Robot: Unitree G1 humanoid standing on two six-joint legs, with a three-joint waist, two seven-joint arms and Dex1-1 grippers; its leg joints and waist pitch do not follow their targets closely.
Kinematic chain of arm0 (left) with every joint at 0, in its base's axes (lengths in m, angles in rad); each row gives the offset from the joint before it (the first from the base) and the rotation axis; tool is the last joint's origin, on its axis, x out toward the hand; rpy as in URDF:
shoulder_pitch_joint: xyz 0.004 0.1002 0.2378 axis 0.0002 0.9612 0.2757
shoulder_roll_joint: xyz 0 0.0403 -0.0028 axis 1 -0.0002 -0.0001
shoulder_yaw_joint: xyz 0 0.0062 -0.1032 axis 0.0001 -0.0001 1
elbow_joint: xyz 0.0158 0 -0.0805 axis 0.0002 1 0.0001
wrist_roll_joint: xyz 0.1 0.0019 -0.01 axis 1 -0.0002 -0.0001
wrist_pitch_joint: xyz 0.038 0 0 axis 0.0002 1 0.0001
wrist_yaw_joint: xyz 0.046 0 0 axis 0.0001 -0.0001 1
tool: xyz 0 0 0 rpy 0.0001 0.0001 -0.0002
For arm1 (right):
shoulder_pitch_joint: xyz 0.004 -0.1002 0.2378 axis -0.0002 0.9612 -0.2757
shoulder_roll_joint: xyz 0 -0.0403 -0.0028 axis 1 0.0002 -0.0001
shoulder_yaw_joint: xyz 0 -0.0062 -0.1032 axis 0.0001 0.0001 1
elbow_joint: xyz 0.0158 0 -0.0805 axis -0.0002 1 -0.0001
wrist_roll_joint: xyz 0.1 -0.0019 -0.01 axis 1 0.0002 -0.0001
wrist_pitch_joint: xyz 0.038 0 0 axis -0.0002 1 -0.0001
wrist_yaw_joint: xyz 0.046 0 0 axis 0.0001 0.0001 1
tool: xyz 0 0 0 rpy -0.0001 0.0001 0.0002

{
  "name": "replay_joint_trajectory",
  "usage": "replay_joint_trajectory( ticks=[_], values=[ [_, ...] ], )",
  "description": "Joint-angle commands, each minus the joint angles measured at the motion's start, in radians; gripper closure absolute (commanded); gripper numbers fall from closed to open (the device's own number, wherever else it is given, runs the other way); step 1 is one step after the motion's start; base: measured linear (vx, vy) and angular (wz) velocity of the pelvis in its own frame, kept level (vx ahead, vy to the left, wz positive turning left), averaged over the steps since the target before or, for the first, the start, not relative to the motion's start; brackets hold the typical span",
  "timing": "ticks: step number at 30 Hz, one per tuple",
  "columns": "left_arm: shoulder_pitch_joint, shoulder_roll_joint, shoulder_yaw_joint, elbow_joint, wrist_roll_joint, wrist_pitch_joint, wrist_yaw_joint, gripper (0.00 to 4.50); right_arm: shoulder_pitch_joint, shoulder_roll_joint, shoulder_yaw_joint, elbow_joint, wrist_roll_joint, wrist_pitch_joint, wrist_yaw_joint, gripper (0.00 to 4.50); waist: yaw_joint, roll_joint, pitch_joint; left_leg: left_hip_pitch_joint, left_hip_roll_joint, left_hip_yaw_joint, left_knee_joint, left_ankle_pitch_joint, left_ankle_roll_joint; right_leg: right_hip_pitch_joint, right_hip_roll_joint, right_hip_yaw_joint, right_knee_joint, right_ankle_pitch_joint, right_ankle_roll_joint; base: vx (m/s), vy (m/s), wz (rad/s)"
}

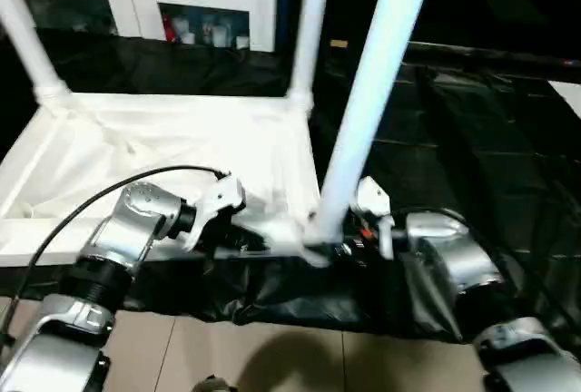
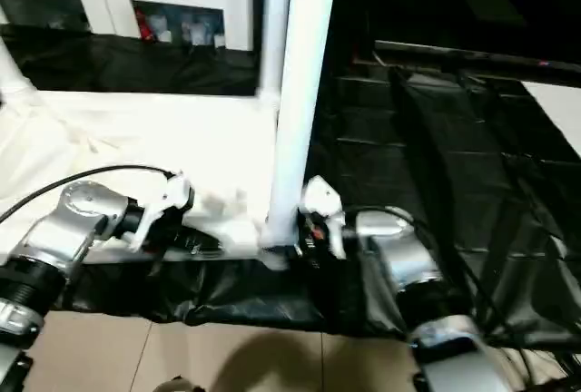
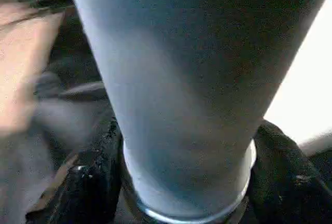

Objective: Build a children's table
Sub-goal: Rotate leg to tighten

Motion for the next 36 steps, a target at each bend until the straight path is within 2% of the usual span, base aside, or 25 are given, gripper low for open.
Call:
replay_joint_trajectory(
  ticks=[1, 2, 3, 4, 7, 8, 9, 10, 11, 12, 14, 16, 17, 19, 23, 26, 28, 29, 30, 32, 33, 34, 36],
  values=[
    [-0.023, -0.084, 0.03, -0.018, -0.014, 0.022, 0.147, 4.5, -0.016, 0.088, 0.027, 0.058, -0.03, 0.002, -0.152, 1.76, -0.004, 0.003, -0.057, 0.012, 0.044, -0.019, -0.084, -0.279, -0.019, 0.036, -0.071, 0.049, -0.083, -0.361, -0.196, 0.0, 0.0, 0.0],
    [-0.029, -0.118, 0.036, -0.025, -0.002, 0.046, 0.216, 4.5, -0.035, 0.135, -0.015, 0.102, -0.024, 0.02, -0.289, 1.76, -0.013, 0.004, -0.056, 0.01, 0.044, -0.023, -0.089, -0.288, -0.036, 0.036, -0.071, 0.048, -0.083, -0.381, -0.185, 0.0, 0.0, 0.0],
    [-0.029, -0.118, 0.036, -0.025, -0.002, 0.046, 0.216, 4.5, -0.035, 0.135, -0.015, 0.102, -0.024, 0.02, -0.289, 1.76, -0.016, 0.003, -0.056, 0.01, 0.044, -0.023, -0.089, -0.294, -0.039, 0.036, -0.07, 0.047, -0.085, -0.391, -0.179, 0.0, 0.0, 0.0],
    [-0.037, -0.141, 0.039, -0.022, 0.011, 0.059, 0.271, 4.5, -0.047, 0.162, -0.036, 0.129, -0.023, 0.03, -0.375, 1.76, -0.017, 0.006, -0.058, 0.012, 0.044, -0.023, -0.089, -0.297, -0.039, 0.036, -0.069, 0.047, -0.084, -0.383, -0.178, 0.0, 0.0, 0.0],
    [-0.055, -0.197, 0.04, -0.009, 0.021, 0.072, 0.355, 4.5, -0.072, 0.214, -0.067, 0.174, -0.025, 0.041, -0.529, 1.76, -0.021, 0.006, -0.06, 0.011, 0.042, -0.019, -0.087, -0.277, -0.03, 0.036, -0.065, 0.05, -0.081, -0.32, -0.188, 0.0, 0.0, 0.0],
    [-0.061, -0.215, 0.04, -0.003, 0.019, 0.075, 0.372, 4.5, -0.078, 0.232, -0.076, 0.179, -0.026, 0.033, -0.554, 1.76, -0.019, 0.01, -0.061, 0.011, 0.04, -0.018, -0.085, -0.265, -0.025, 0.037, -0.066, 0.05, -0.081, -0.301, -0.187, 0.0, 0.0, 0.0],
    [-0.066, -0.229, 0.034, 0.002, 0.023, 0.068, 0.382, 4.5, -0.082, 0.245, -0.079, 0.181, -0.03, 0.021, -0.568, 1.76, -0.019, 0.005, -0.063, 0.009, 0.039, -0.016, -0.084, -0.248, -0.017, 0.039, -0.064, 0.05, -0.079, -0.271, -0.19, 0.0, 0.0, 0.0],
    [-0.066, -0.231, 0.033, 0.003, 0.025, 0.067, 0.384, 4.5, -0.083, 0.248, -0.081, 0.182, -0.029, 0.017, -0.569, 1.76, -0.019, 0.005, -0.065, 0.008, 0.038, -0.015, -0.083, -0.236, -0.012, 0.041, -0.063, 0.05, -0.076, -0.253, -0.191, 0.0, 0.0, 0.0],
    [-0.068, -0.243, 0.025, 0.008, 0.032, 0.06, 0.392, 4.5, -0.089, 0.261, -0.09, 0.189, -0.028, -0.01, -0.566, 1.21, -0.017, 0.006, -0.066, 0.008, 0.038, -0.013, -0.081, -0.216, 0.0, 0.041, -0.063, 0.05, -0.074, -0.215, -0.199, 0.0, 0.0, 0.0],
    [-0.066, -0.244, 0.021, 0.006, 0.034, 0.052, 0.383, 4.5, -0.091, 0.263, -0.098, 0.189, -0.018, -0.013, -0.546, 1.07, -0.017, 0.003, -0.065, 0.007, 0.038, -0.012, -0.081, -0.214, 0.004, 0.041, -0.062, 0.05, -0.074, -0.211, -0.2, 0.0, 0.0, 0.0],
    [-0.057, -0.236, 0.014, -0.005, 0.042, 0.045, 0.367, 4.5, -0.095, 0.253, -0.099, 0.188, -0.012, -0.009, -0.511, 1.0, -0.017, 0.004, -0.065, 0.005, 0.039, -0.012, -0.081, -0.204, 0.013, 0.044, -0.061, 0.049, -0.072, -0.199, -0.204, 0.0, 0.0, 0.0],
    [-0.045, -0.219, 0.0, -0.014, 0.048, -0.006, 0.341, 4.5, -0.096, 0.236, -0.088, 0.185, -0.025, -0.018, -0.504, 0.86, -0.018, 0.004, -0.063, 0.006, 0.04, -0.013, -0.083, -0.212, 0.016, 0.043, -0.062, 0.048, -0.075, -0.212, -0.203, 0.0, 0.0, 0.0],
    [-0.035, -0.21, 0.002, -0.027, 0.033, -0.003, 0.315, 4.5, -0.098, 0.221, -0.082, 0.182, -0.032, -0.026, -0.496, 0.61, -0.019, 0.005, -0.063, 0.005, 0.04, -0.013, -0.083, -0.219, 0.013, 0.044, -0.062, 0.049, -0.075, -0.221, -0.2, 0.0, 0.0, 0.0],
    [-0.026, -0.198, 0.007, -0.038, 0.017, 0.005, 0.285, 4.5, -0.099, 0.202, -0.081, 0.177, -0.025, -0.023, -0.457, 0.61, -0.019, 0.004, -0.063, 0.006, 0.04, -0.013, -0.083, -0.222, 0.013, 0.045, -0.063, 0.049, -0.075, -0.227, -0.2, 0.0, 0.0, 0.0],
    [-0.01, -0.154, 0.012, -0.051, -0.013, 0.012, 0.193, 4.5, -0.094, 0.142, -0.057, 0.166, -0.024, -0.042, -0.297, 0.61, -0.018, 0.0, -0.064, 0.004, 0.04, -0.011, -0.078, -0.2, 0.035, 0.047, -0.062, 0.048, -0.07, -0.187, -0.218, 0.0, 0.0, 0.0],
    [-0.012, -0.103, 0.023, -0.034, -0.027, -0.036, 0.108, 4.5, -0.068, 0.075, -0.016, 0.114, -0.018, -0.09, -0.093, 0.61, -0.015, 0.006, -0.065, 0.004, 0.041, -0.01, -0.076, -0.202, 0.047, 0.048, -0.062, 0.048, -0.07, -0.185, -0.225, 0.0, 0.0, 0.0],
    [-0.015, -0.097, 0.025, -0.029, -0.025, -0.041, 0.106, 4.5, -0.066, 0.068, -0.011, 0.107, -0.016, -0.083, -0.071, 0.61, -0.014, 0.007, -0.062, 0.004, 0.042, -0.01, -0.077, -0.198, 0.051, 0.047, -0.06, 0.048, -0.07, -0.174, -0.227, 0.0, 0.0, 0.0],
    [-0.021, -0.076, 0.029, -0.021, -0.036, -0.033, 0.065, 4.5, -0.053, 0.037, 0.011, 0.065, 0.0, -0.064, 0.028, 0.61, -0.012, 0.013, -0.062, 0.006, 0.044, -0.01, -0.078, -0.2, 0.047, 0.046, -0.059, 0.046, -0.067, -0.173, -0.236, 0.0, 0.0, 0.0],
    [-0.021, -0.073, 0.029, -0.021, -0.038, -0.033, 0.055, 4.5, -0.052, 0.032, 0.013, 0.061, 0.001, -0.062, 0.041, 0.61, -0.01, 0.013, -0.062, 0.007, 0.045, -0.009, -0.078, -0.207, 0.045, 0.047, -0.058, 0.045, -0.068, -0.179, -0.238, 0.0, 0.0, 0.0],
    [-0.019, -0.06, 0.026, -0.03, -0.05, -0.022, 0.015, 4.5, -0.049, 0.015, 0.024, 0.049, 0.004, -0.054, 0.09, 0.61, -0.007, 0.012, -0.064, 0.007, 0.047, -0.007, -0.077, -0.206, 0.04, 0.047, -0.059, 0.046, -0.064, -0.163, -0.25, 0.0, 0.0, 0.0],
    [-0.015, -0.049, 0.019, -0.042, -0.062, -0.012, -0.026, 4.5, -0.044, -0.001, 0.04, 0.035, 0.006, -0.045, 0.133, 0.61, -0.007, 0.002, -0.064, 0.006, 0.047, -0.006, -0.077, -0.206, 0.041, 0.047, -0.059, 0.045, -0.064, -0.165, -0.252, 0.0, 0.0, 0.0],
    [-0.011, -0.039, 0.01, -0.055, -0.074, 0.0, -0.067, 4.5, -0.038, -0.015, 0.055, 0.024, 0.005, -0.039, 0.17, 0.61, -0.004, -0.001, -0.063, 0.007, 0.046, -0.006, -0.076, -0.203, 0.043, 0.048, -0.059, 0.045, -0.064, -0.173, -0.252, 0.0, 0.0, 0.0],
    [-0.007, -0.021, -0.009, -0.068, -0.082, 0.021, -0.125, 4.5, -0.034, -0.03, 0.072, 0.017, -0.004, -0.038, 0.213, 0.88, 0.0, 0.001, -0.064, 0.007, 0.049, -0.005, -0.074, -0.183, 0.051, 0.046, -0.06, 0.046, -0.06, -0.164, -0.252, 0.0, 0.0, 0.0]
  ],
)
